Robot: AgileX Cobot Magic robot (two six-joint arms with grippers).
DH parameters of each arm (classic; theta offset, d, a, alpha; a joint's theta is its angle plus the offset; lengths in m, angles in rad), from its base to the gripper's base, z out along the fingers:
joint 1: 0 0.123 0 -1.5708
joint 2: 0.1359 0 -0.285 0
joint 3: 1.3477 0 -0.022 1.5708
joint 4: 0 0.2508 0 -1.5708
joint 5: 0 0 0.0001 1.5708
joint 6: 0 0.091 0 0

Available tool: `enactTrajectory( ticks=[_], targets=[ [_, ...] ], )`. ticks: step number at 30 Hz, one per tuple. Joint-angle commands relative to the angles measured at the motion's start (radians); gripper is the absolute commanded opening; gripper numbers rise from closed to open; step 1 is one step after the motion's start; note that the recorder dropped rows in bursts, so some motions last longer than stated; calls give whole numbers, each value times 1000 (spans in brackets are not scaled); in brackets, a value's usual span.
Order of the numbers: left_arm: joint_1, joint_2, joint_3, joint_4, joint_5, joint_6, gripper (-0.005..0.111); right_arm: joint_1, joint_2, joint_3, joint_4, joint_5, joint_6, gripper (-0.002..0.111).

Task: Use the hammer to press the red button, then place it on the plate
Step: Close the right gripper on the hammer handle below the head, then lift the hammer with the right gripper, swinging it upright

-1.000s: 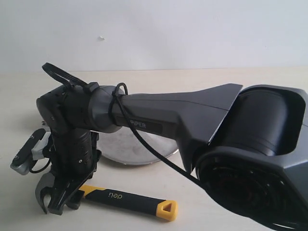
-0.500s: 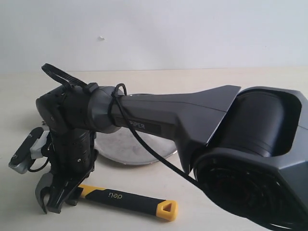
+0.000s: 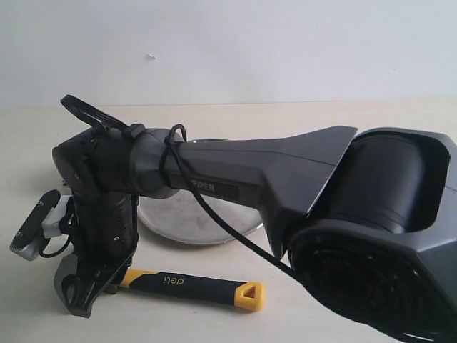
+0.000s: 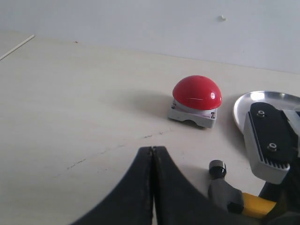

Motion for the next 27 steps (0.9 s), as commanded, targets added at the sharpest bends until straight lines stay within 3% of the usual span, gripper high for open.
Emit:
enactTrajectory(
  ticks=[1,11,15,23,27],
  targets=[
    [6,-6,-1,-2,-7,-6,0,0,-96,1,-30,10,22,0],
    [6,-6,-1,-2,-7,-6,0,-2,-351,1,-67,-10,98,0],
    [6,-6,-1,-2,-7,-6,0,-18,-413,43,26,-128,107,0],
    [6,-6,-1,-2,-7,-6,0,-48,-582,372,130,-485,27,0],
    [6,-6,-1,-2,-7,-6,0,-143,-694,589,460,-602,-231,0]
  ],
)
